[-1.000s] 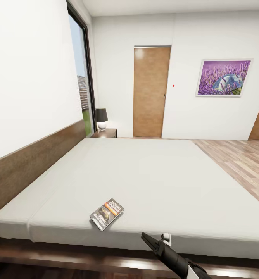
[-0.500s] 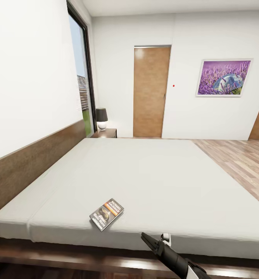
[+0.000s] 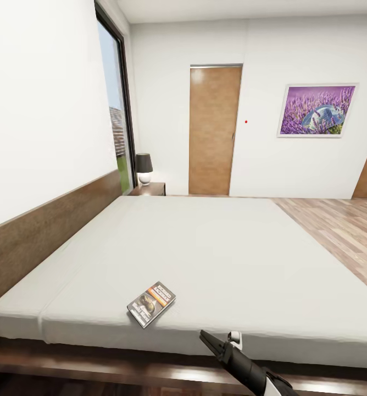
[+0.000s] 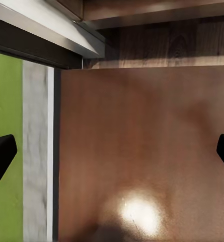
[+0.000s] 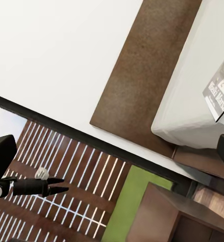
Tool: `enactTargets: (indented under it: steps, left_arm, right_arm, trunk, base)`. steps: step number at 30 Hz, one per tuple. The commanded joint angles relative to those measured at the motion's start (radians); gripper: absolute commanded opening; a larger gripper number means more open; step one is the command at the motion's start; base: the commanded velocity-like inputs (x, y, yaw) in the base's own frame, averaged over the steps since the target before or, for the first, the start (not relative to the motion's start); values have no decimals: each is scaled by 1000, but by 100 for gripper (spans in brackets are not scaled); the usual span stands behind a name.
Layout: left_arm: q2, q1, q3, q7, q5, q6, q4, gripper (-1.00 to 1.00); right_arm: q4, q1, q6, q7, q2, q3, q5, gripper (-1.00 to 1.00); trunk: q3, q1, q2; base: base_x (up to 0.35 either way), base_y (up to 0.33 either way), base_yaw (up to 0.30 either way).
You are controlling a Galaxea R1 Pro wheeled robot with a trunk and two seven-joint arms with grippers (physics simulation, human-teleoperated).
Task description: In the bedroom, move the book from the bed onto either nightstand, and place the two sandals side by side next to the bed.
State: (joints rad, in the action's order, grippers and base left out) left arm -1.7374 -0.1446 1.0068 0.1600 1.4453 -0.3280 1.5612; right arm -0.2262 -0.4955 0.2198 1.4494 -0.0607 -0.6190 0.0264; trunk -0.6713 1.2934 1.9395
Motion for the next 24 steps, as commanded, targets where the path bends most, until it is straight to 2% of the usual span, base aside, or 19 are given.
enactTargets:
  steps: [1, 15, 19, 24]
  left_arm:
    - [0, -7, 6, 7, 10, -3, 2, 100]
    - [3, -7, 6, 7, 10, -3, 2, 100]
    - [3, -7, 6, 7, 9, -3, 2, 100]
    - [4, -7, 6, 7, 10, -3, 2, 100]
  right_arm:
    - [-1, 0, 10, 3, -1, -4, 3, 100]
    - [1, -1, 10, 0, -9, -3, 3, 100]
    - [1, -1, 10, -14, -18, -3, 2, 100]
    - [1, -1, 10, -64, -35, -8, -8, 100]
  trunk:
    - [-1, 0, 0]
    - [-1, 0, 0]
    - [-1, 0, 0]
    - [-1, 0, 0]
  base:
    - [0, 0, 0]
    - [0, 0, 0]
    - [0, 0, 0]
    - [0, 0, 0]
